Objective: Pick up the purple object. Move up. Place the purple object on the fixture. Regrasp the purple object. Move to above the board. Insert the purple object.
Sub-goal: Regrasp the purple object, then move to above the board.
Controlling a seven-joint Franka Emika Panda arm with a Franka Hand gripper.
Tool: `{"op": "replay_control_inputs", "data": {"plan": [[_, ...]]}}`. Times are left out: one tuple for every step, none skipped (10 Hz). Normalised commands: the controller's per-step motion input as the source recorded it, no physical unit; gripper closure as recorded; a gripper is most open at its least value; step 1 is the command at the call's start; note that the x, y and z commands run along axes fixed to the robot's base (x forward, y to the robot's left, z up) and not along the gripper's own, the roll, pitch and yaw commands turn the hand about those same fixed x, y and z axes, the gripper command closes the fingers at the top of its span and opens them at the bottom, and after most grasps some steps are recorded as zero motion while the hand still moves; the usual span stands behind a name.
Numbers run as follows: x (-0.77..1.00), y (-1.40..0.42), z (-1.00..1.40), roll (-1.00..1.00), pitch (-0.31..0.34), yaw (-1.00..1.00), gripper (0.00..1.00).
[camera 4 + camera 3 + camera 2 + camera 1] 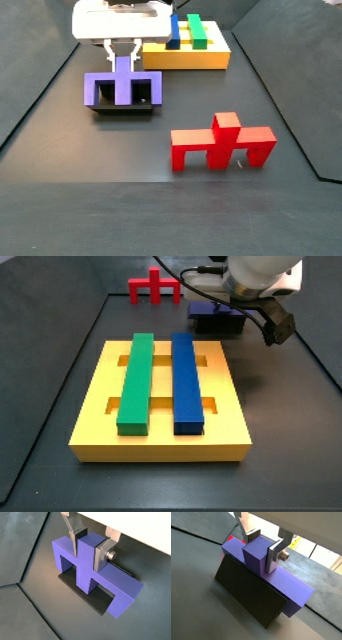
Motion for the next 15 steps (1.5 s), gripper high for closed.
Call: {"op": "replay_control_inputs", "data": {"plan": [[0.0,0.0,0.0,0.0,0.0,0.0,1.0],[0.0,0.0,0.0,0.0,0.0,0.0,1.0],[0.0,0.0,0.0,0.0,0.0,0.0,1.0],[0.0,0.0,0.0,0.0,0.0,0.0,1.0],[0.0,0.0,1.4,0.0,0.0,0.0,1.0],[-0.01,0.0,1.4,-0.02,0.03,-0.03,1.0],[-0.03,0.0,1.4,-0.09,0.044,-0.05,1.0],[-0.03,0.02,1.4,-0.06,0.037,-0.01,1.0],[-0.02,0.0,1.4,-0.03,0.06,0.0,1.0],[-0.02,-0.01,1.4,-0.01,0.064,0.0,1.0],[0.0,0.0,1.4,-0.01,0.063,0.01,1.0],[0.0,-0.01,0.93,-0.01,0.076,0.02,1.0],[0.02,-0.01,0.42,0.0,0.08,0.02,1.0],[0.03,-0.01,0.25,0.02,0.083,0.03,1.0],[-0.91,-1.4,0.28,-1.0,0.08,-0.02,1.0]]}}
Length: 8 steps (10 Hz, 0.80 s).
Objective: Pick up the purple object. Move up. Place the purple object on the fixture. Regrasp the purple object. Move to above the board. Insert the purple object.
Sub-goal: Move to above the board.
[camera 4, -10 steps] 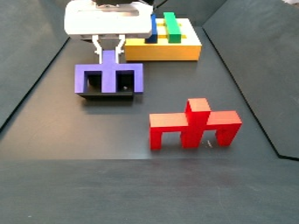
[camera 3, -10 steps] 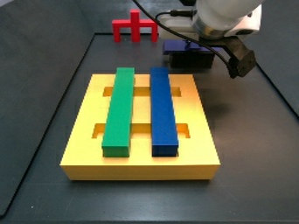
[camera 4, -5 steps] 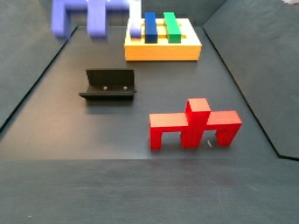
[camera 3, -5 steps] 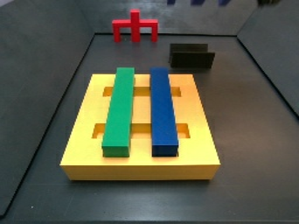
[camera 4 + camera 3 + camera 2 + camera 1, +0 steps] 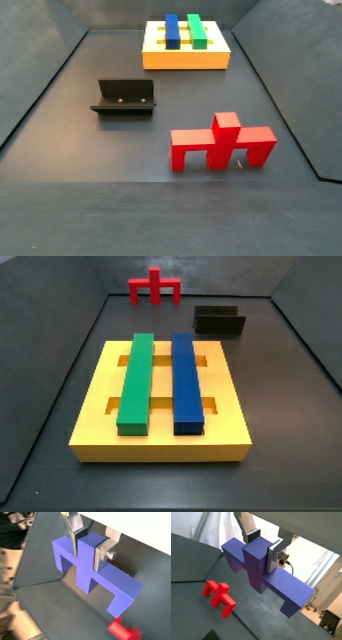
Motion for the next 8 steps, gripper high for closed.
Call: {"op": "replay_control_inputs", "data": {"plan": [[-0.93,-1.4,0.25,-1.0,0.067,-0.02,1.0],[-0.99,-1.4,0.27,-1.0,0.044,-0.01,1.0],[-1.02,-1.4,0.25,-1.0,0.041,0.0,1.0],[-1.01,-1.4,0.25,-1.0,0.041,0.01,1.0],[-1.07,-1.4,0.26,-1.0,0.029,0.01,1.0],[-0.58,-0.74,0.13,-1.0,0.02,0.01,1.0],[-0.22,-0.21,0.03,-1.0,0.008,0.02,1.0],[-0.09,-0.07,0.02,-1.0,0.015,0.01,1.0]]}}
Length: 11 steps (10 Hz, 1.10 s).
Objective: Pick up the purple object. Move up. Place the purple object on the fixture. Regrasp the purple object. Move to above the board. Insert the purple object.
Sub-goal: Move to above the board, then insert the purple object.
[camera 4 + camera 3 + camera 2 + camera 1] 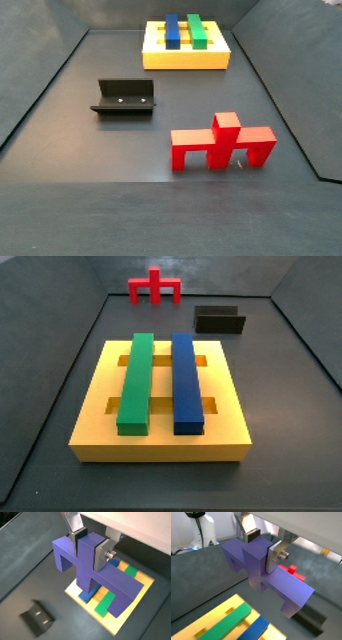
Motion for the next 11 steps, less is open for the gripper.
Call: {"op": "replay_control_inputs", "data": {"plan": [[-0.1,-0.05,0.03,-0.89,-0.009,0.01,1.0],[-0.1,-0.03,0.0,-0.73,-0.032,0.0,1.0],[-0.08,0.0,0.01,-0.46,-0.053,0.0,1.0],[-0.07,0.01,0.0,-0.31,-0.052,0.0,1.0],[0.01,-0.01,0.0,0.0,0.0,0.0,1.0],[0.0,-0.33,-0.37,-0.17,-0.034,-0.05,1.0],[0.08,-0.67,-0.51,-0.18,0.0,0.02,1.0],[0.15,-0.72,-0.56,-0.23,0.0,0.05,1.0],[0.09,-0.71,-0.54,-0.24,0.0,0.01,1.0],[0.05,-0.63,-0.55,-0.23,-0.01,0.01,1.0],[0.0,-0.42,-0.78,-0.12,-0.049,0.0,1.0]]}}
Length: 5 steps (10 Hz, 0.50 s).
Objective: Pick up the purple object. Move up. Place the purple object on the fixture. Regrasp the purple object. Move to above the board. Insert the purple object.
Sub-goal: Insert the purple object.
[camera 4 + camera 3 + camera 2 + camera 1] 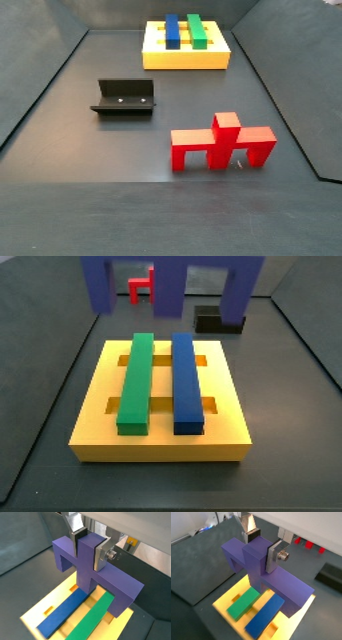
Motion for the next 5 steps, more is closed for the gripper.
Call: {"op": "replay_control_inputs", "data": {"plan": [[0.0,-0.19,-0.95,-0.08,-0.007,0.0,1.0],[0.0,-0.15,-1.0,-0.06,-0.01,0.0,1.0],[0.0,-0.05,-1.0,-0.05,-0.023,0.01,1.0],[-0.01,0.0,-1.0,-0.04,-0.066,0.02,1.0],[-0.08,0.0,-0.85,-0.07,-0.144,0.0,1.0]]}}
